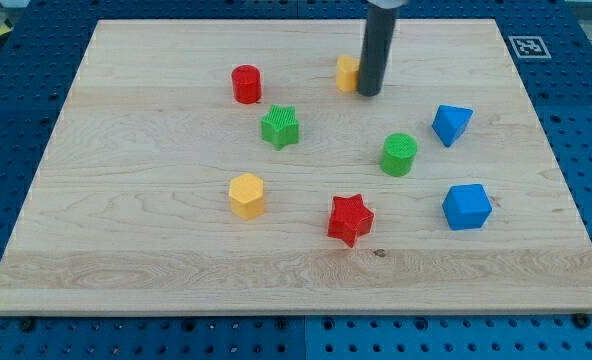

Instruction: Point your arm in between the yellow heart and green star

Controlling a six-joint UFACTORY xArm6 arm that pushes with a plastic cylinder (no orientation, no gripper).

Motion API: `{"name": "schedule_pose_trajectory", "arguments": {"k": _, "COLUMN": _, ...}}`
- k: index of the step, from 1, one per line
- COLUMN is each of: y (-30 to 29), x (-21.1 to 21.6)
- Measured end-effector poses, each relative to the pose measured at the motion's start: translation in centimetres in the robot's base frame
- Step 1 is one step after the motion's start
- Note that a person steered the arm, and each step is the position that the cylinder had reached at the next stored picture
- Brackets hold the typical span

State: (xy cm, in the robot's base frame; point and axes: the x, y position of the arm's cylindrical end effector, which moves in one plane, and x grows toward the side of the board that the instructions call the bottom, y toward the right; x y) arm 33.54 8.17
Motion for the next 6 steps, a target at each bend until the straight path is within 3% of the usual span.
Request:
{"name": "schedule_pose_trajectory", "arguments": {"k": 5, "y": -6.7, "x": 2.8}}
{"name": "schedule_pose_trajectory", "arguments": {"k": 6, "y": -10.6, "x": 2.8}}
